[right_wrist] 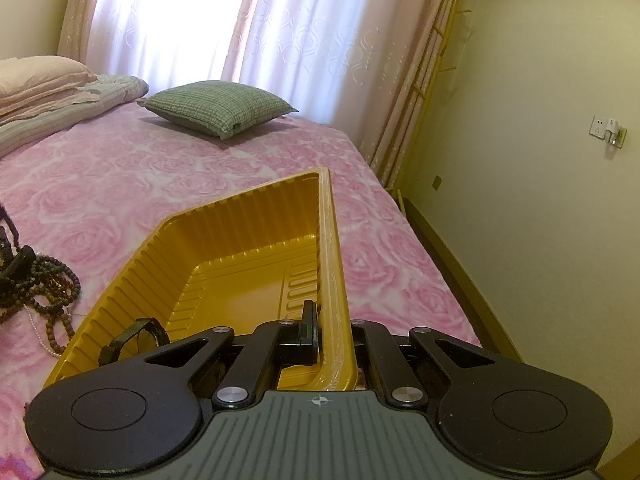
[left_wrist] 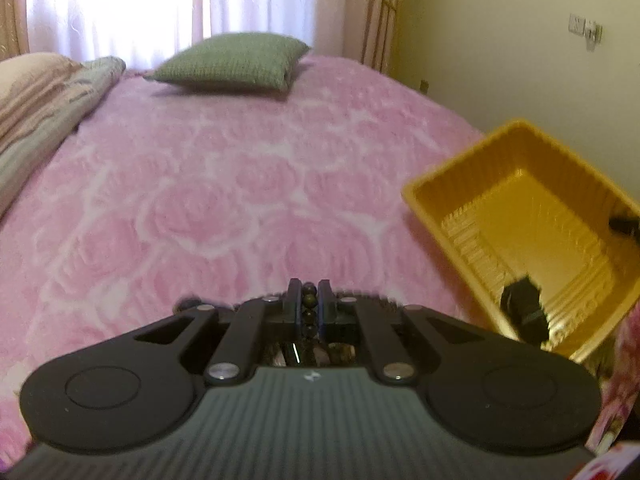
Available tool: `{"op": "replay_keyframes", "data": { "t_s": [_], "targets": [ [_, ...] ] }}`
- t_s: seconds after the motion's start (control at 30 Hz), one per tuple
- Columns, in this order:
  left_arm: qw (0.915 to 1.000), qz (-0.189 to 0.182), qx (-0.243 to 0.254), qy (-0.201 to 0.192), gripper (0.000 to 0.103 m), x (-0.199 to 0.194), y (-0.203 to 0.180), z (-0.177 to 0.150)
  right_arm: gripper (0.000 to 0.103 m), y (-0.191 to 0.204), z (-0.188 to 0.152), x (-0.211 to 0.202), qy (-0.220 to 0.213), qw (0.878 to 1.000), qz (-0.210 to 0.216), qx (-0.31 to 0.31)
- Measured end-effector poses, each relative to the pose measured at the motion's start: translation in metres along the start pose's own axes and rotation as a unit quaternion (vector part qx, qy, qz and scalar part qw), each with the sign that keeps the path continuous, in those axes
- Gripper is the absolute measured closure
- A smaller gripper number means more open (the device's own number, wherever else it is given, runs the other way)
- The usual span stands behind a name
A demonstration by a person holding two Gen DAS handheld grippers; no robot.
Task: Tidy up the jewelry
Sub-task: 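Lift the bead necklaces with the left gripper and carry them over the tray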
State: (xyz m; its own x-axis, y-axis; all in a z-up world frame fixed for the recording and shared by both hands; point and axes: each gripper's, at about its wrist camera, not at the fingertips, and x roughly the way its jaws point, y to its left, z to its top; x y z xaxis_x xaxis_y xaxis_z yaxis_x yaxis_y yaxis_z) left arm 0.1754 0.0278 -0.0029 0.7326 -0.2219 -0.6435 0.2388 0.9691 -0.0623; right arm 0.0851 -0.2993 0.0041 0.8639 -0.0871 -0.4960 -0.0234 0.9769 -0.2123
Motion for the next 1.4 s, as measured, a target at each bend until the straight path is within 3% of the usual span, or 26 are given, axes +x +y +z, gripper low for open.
{"op": "replay_keyframes", "data": {
  "t_s": [0.17, 0.3, 0.73, 1.4],
  "targets": [
    [0.9999, 0.001, 0.01, 0.007, 0.097, 0.004, -0.005, -0.023, 0.1, -0.002, -0.001, 0.0, 0.001, 1.0, 0.0, 0.003],
    [1.0, -0.008, 0.005, -0.004, 0.097, -0.006, -0.001, -0.021, 0.1, -0.002, -0.002, -0.001, 0.002, 1.0, 0.0, 0.002],
    [0.9934, -0.033, 0.041, -0.102, 0.097, -0.062, -0.003, 0.099, 0.1, -0.001, 0.003, -0.002, -0.001, 1.0, 0.004, 0.001],
    [0.962, -0.089, 0.091, -0.242, 0.097, -0.147, -0.072, 0.237, 0.099, -0.002, 0.007, -0.002, -0.007, 1.0, 0.008, -0.001]
  ]
}}
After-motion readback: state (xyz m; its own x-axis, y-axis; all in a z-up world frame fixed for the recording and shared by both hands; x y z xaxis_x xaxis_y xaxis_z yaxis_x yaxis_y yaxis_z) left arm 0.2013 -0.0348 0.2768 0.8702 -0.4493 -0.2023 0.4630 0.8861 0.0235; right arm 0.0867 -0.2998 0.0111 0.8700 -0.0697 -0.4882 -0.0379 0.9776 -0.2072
